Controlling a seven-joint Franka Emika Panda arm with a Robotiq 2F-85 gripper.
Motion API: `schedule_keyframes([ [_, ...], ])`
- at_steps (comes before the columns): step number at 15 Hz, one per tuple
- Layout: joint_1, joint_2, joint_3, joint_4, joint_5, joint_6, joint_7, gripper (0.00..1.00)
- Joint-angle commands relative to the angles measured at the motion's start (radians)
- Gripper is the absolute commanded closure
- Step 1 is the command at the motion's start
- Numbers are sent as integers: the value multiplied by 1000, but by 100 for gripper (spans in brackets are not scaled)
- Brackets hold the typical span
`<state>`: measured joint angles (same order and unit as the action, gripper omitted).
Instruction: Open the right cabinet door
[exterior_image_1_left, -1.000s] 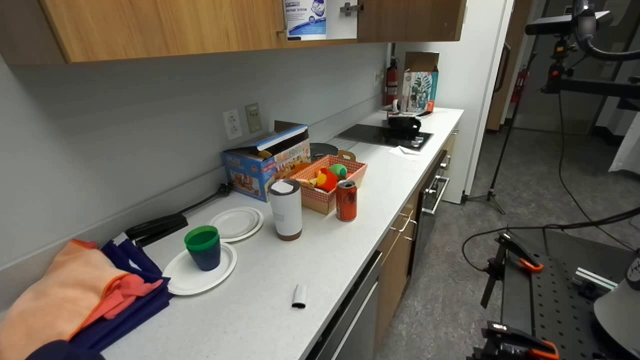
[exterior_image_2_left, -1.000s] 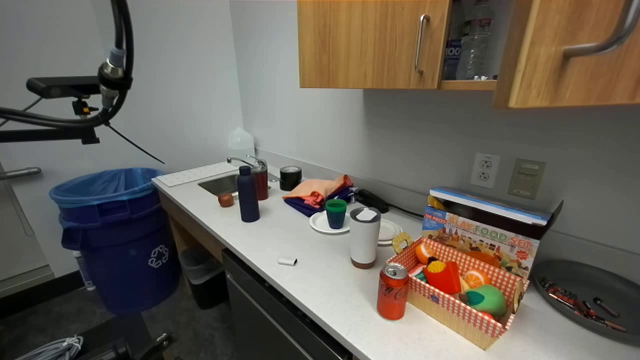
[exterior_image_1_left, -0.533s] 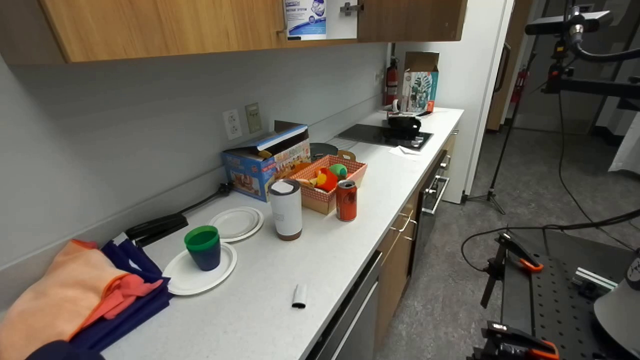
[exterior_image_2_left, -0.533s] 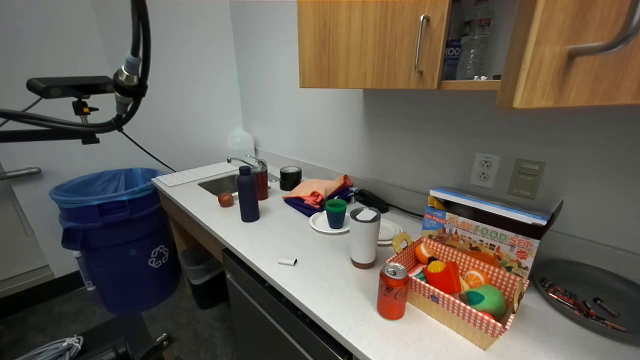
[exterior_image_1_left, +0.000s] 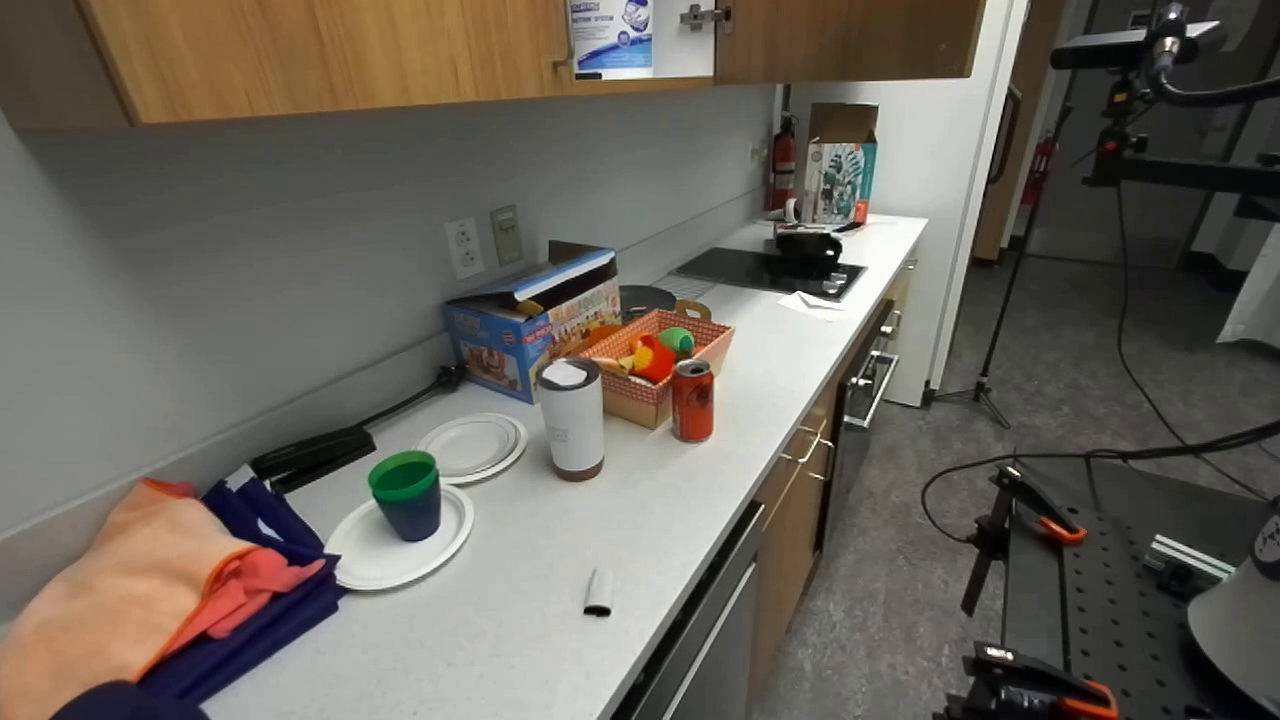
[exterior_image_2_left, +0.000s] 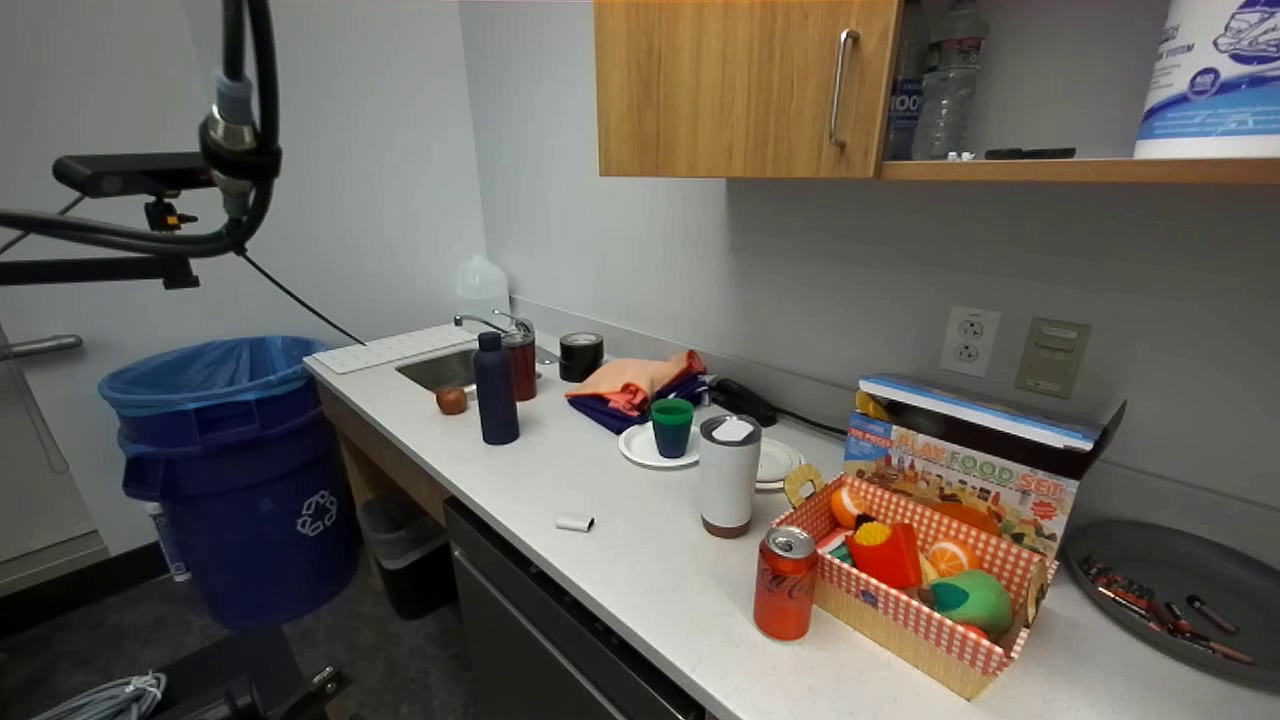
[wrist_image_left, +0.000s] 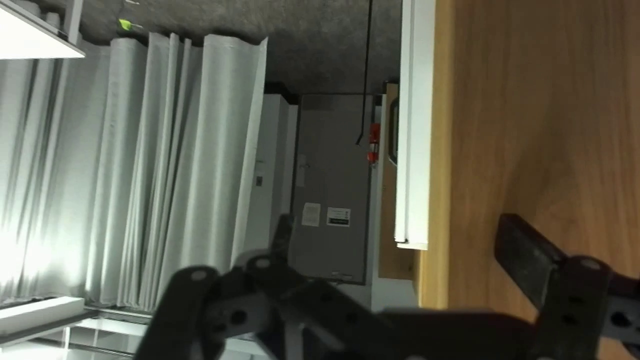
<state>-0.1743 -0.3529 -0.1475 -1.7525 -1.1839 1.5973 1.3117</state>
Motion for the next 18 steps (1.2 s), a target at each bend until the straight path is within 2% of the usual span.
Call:
schedule_keyframes([
  [1, -50, 42, -75, 72, -17, 36, 49, 0],
  [5, -86, 100, -159, 131, 4, 139, 90, 0],
  [11, -104, 155, -174, 173, 13, 183, 125, 0],
  [13, -98, 160, -169, 185, 42, 168, 106, 0],
  [18, -68, 113, -109, 181, 201, -6, -26, 0],
])
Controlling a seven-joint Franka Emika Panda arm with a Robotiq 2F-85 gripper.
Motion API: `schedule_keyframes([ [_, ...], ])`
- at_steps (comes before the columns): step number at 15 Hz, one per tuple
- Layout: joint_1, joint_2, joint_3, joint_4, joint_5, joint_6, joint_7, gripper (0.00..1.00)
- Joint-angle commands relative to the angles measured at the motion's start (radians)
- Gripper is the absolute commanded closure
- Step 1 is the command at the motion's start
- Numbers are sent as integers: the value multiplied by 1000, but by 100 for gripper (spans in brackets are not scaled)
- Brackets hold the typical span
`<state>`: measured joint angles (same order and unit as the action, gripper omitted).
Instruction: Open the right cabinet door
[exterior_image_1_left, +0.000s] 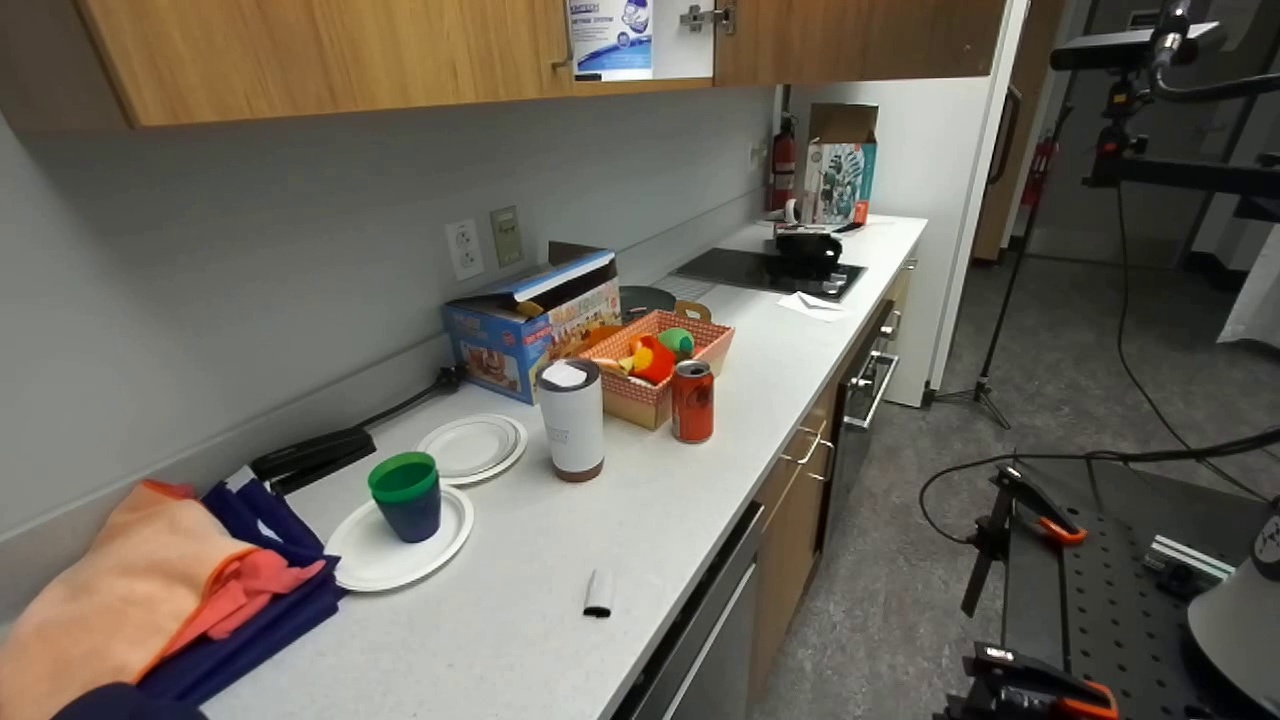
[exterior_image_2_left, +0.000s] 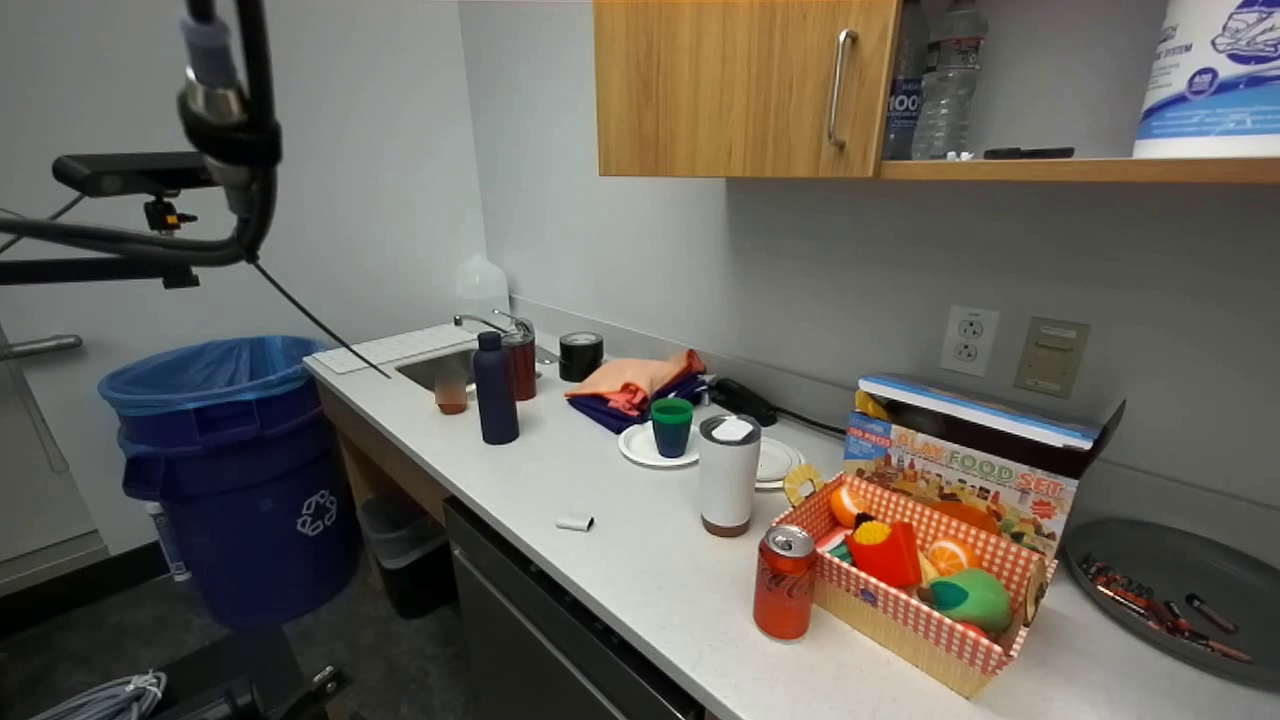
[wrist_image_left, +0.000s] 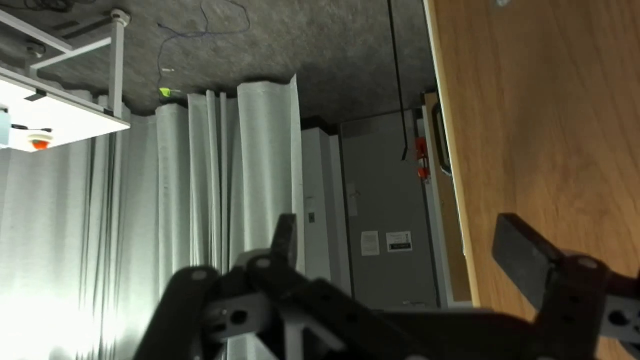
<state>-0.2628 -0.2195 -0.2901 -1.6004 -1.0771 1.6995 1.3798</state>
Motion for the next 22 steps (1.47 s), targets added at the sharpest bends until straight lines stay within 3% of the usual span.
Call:
schedule_keyframes([
  [1, 27, -31, 49, 30, 131, -148, -127, 0],
  [6, 61, -75, 124, 42, 262, -288, -268, 0],
  [9, 82, -116, 159, 26, 283, -263, -337, 0],
  [14, 118, -201, 192, -28, 263, -89, -439, 0],
  [19, 119, -251, 133, -89, 307, 203, -579, 0],
  [22, 115, -266, 72, -121, 408, 376, -689, 0],
])
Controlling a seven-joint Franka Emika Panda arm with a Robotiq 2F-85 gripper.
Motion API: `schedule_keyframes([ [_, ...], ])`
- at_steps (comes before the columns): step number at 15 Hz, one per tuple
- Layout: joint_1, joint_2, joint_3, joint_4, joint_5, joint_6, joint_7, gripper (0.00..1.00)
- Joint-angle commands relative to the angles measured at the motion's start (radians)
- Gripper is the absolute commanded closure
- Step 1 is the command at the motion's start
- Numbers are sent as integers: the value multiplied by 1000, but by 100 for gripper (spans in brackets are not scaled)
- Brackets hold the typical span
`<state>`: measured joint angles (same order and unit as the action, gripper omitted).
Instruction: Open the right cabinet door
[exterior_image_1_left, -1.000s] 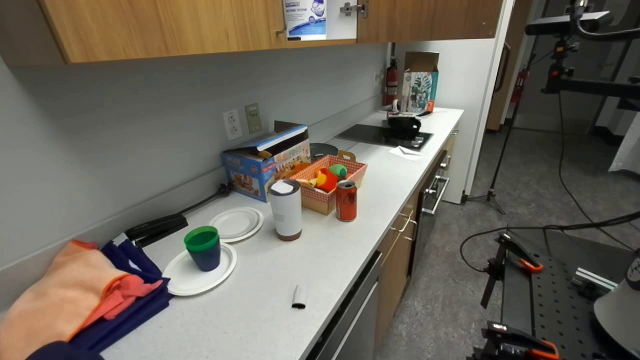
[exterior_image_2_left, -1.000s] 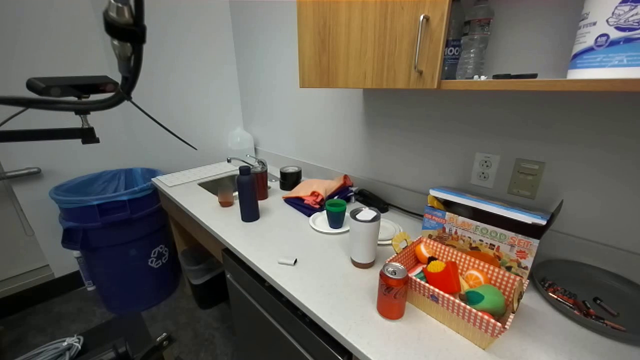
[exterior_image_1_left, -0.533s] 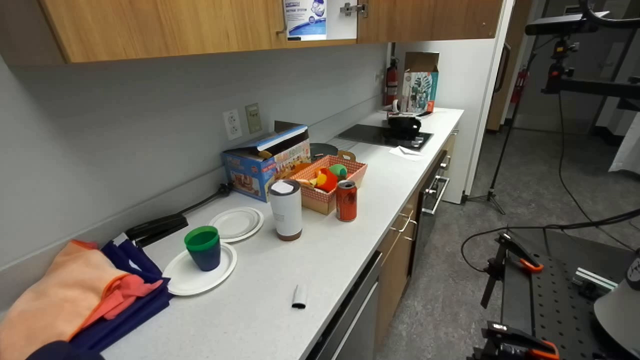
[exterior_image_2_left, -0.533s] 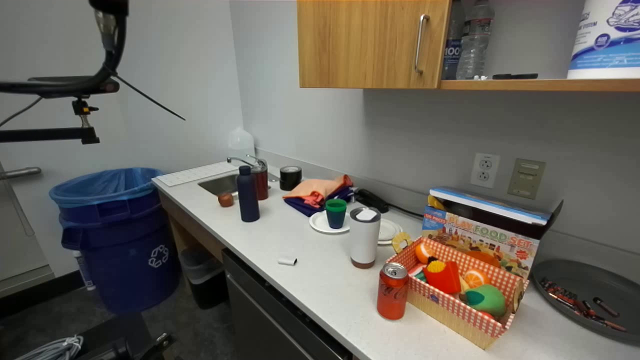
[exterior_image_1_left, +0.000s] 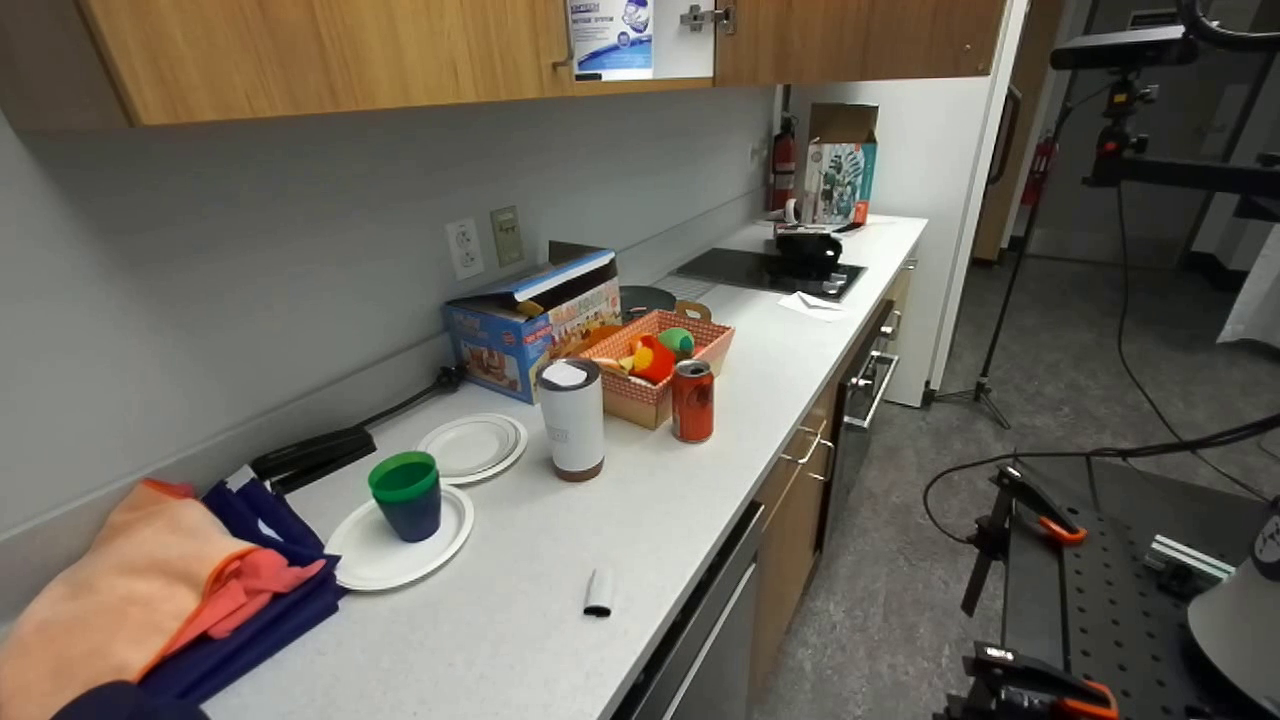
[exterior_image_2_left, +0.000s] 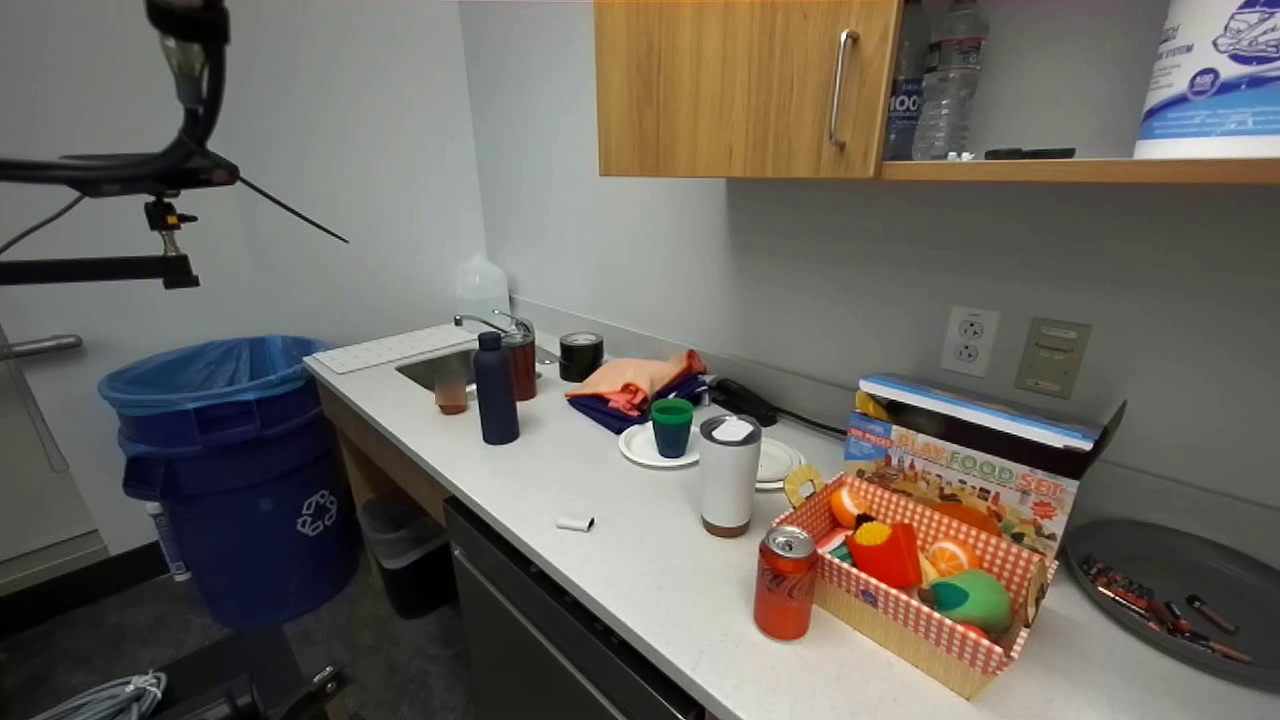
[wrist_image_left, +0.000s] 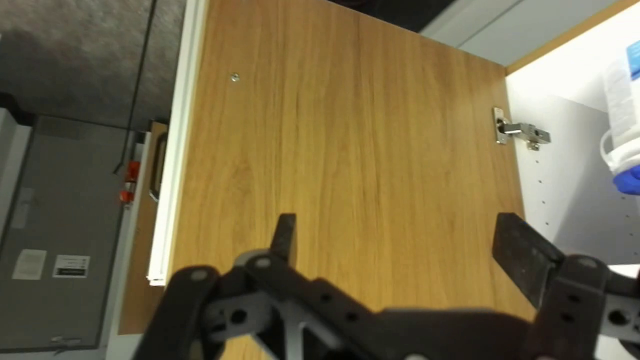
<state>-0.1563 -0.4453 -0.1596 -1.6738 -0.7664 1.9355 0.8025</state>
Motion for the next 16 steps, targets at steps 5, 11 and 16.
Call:
schedule_keyframes([
  [5, -10, -42, -152, -75, 422, 274, -417, 0],
  [11, -71, -7, -148, -55, 548, 250, -536, 0],
  [16, -66, -6, -154, -69, 590, 267, -569, 0],
])
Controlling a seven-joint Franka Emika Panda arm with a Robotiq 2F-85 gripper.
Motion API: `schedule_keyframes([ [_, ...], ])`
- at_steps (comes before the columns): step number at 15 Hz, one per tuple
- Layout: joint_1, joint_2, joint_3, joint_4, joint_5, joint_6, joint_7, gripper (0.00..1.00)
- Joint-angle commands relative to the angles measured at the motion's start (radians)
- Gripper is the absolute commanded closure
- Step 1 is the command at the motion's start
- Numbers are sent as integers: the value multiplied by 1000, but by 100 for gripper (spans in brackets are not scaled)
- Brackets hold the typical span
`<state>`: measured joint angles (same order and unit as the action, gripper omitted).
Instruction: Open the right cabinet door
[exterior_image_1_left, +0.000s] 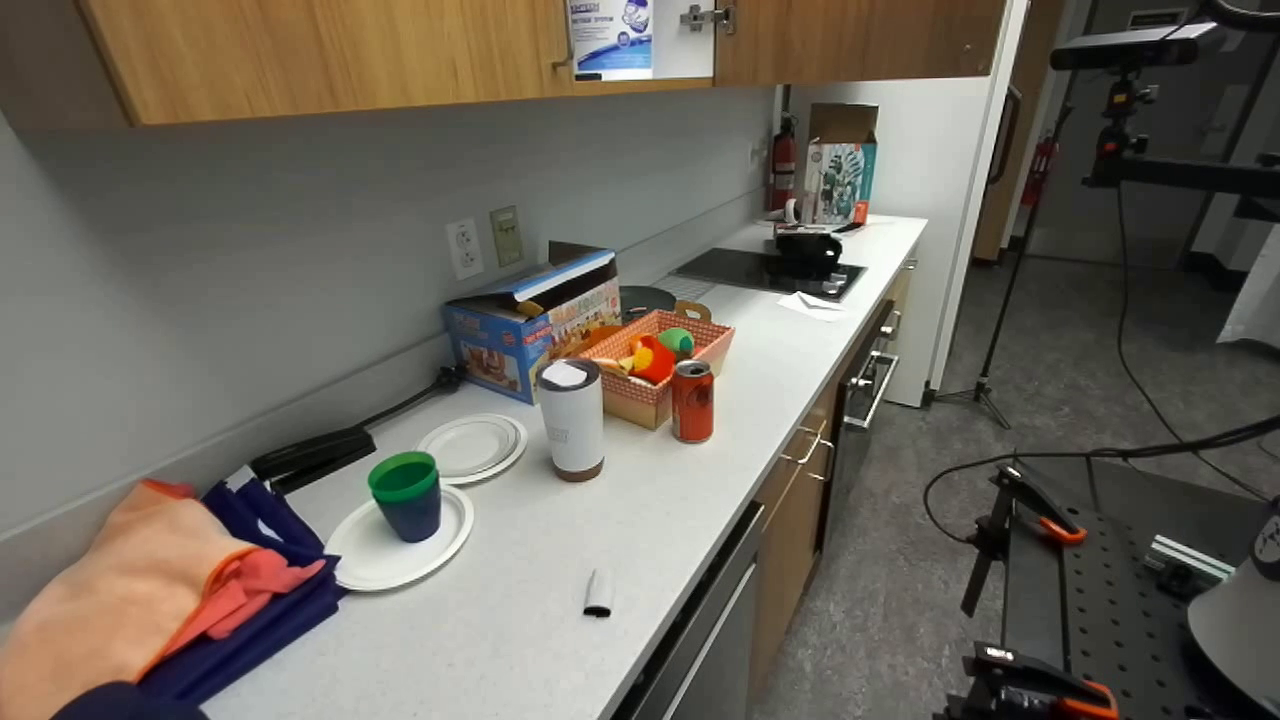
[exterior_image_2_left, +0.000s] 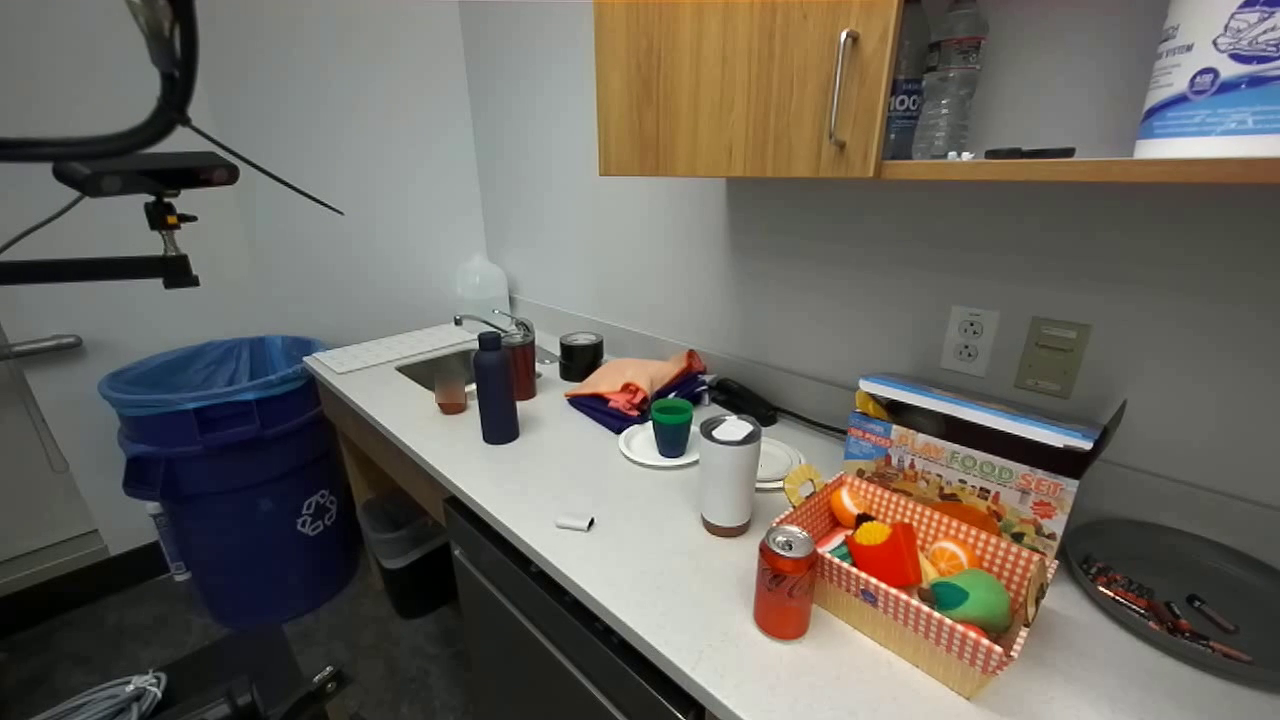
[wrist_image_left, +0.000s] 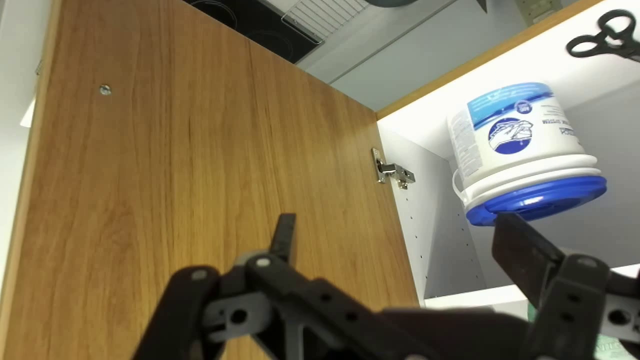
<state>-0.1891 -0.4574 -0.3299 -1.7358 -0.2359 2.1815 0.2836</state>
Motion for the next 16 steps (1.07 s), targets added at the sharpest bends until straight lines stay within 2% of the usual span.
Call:
schedule_keyframes([
  [1, -33, 9, 16, -9, 74, 24, -63, 0],
  [5, -23, 18, 6, -5, 135, -18, -125, 0],
  [6, -47, 25, 28, 0, 113, -4, -88, 0],
  [16, -45, 26, 26, -8, 127, -5, -104, 0],
])
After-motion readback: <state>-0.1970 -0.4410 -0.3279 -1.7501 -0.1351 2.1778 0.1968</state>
